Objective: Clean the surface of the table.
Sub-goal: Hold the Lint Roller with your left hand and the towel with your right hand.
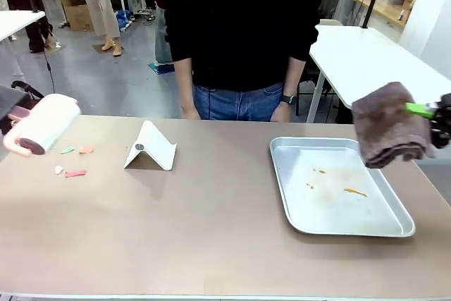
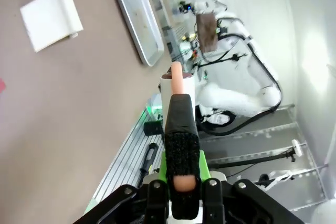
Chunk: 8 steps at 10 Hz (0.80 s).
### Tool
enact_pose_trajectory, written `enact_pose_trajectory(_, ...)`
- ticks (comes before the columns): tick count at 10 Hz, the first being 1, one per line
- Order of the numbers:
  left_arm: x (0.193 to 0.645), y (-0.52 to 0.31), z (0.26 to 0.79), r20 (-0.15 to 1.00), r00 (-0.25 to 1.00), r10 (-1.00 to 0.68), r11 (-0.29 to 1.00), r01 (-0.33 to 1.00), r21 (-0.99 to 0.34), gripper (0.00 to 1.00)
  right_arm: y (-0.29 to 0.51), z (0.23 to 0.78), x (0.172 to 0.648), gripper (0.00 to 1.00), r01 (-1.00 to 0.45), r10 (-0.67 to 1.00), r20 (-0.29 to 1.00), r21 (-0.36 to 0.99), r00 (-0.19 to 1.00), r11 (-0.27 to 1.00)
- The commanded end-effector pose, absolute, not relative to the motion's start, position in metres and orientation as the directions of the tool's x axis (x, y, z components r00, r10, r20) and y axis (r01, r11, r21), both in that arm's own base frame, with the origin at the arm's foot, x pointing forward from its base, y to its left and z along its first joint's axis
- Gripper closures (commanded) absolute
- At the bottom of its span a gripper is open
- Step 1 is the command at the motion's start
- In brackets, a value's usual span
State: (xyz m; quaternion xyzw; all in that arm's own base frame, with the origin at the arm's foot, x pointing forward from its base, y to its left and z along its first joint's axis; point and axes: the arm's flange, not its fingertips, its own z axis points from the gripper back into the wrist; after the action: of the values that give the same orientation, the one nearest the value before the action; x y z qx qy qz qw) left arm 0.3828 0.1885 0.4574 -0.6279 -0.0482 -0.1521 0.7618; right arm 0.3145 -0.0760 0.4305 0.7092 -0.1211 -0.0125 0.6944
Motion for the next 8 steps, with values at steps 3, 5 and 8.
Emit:
enact_pose_trajectory(3,0.386,0.225,0.452,0.302,0.953,0.036,0.057,0.300,-0.952,1.00,-0.116,0.428,0.303,1.00,-0.141,-0.231,0.151,0.988,0.961,0.058)
enact_pose_trajectory(5,0.387,0.221,0.444,0.244,0.959,0.141,0.085,0.234,-0.969,1.00,-0.109,0.424,0.307,1.00,-0.174,-0.287,0.190,0.981,0.939,0.080)
enact_pose_trajectory(8,0.387,0.239,0.444,0.282,0.959,0.028,0.077,0.279,-0.957,1.00,-0.114,0.424,0.302,1.00,-0.128,-0.244,0.137,0.990,0.960,0.054)
